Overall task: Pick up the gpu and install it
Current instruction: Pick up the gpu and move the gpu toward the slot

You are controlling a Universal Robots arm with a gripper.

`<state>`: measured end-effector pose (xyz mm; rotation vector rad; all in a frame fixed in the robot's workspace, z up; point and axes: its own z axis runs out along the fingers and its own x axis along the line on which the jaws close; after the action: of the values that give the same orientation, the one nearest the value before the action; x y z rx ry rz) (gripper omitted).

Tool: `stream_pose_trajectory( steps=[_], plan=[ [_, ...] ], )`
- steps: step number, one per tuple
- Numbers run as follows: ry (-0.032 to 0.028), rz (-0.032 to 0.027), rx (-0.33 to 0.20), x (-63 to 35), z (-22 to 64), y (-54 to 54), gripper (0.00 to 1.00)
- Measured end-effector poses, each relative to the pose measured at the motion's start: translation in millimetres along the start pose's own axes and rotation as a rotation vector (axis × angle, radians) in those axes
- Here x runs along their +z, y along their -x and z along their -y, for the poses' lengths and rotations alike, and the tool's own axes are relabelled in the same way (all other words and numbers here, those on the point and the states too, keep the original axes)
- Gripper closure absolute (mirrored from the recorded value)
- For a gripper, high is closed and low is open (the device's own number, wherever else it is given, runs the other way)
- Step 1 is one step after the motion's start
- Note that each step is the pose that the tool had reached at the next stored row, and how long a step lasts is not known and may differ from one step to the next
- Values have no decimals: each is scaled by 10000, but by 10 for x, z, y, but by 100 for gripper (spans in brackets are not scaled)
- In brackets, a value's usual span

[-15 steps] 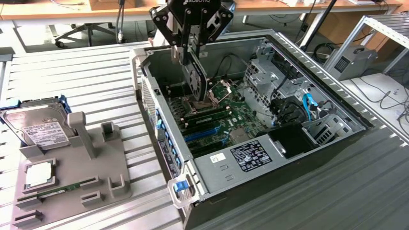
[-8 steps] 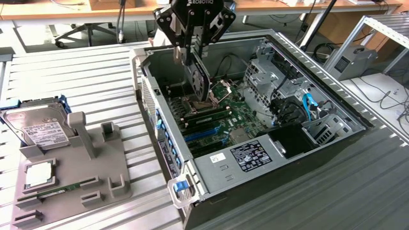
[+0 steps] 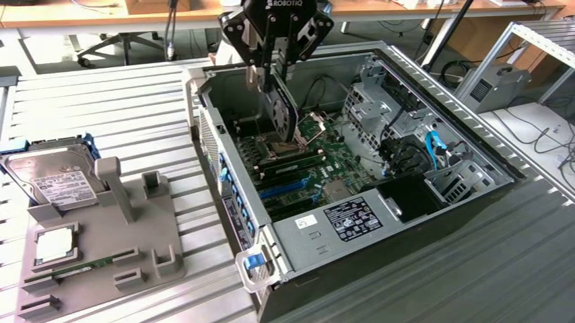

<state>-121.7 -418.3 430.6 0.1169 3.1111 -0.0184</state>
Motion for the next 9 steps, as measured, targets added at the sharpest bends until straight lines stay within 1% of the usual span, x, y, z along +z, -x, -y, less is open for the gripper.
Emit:
stream_pose_trajectory(
  steps=[9],
  plan=[
    [-31,3,-1,10,-3,46,73]
  ],
)
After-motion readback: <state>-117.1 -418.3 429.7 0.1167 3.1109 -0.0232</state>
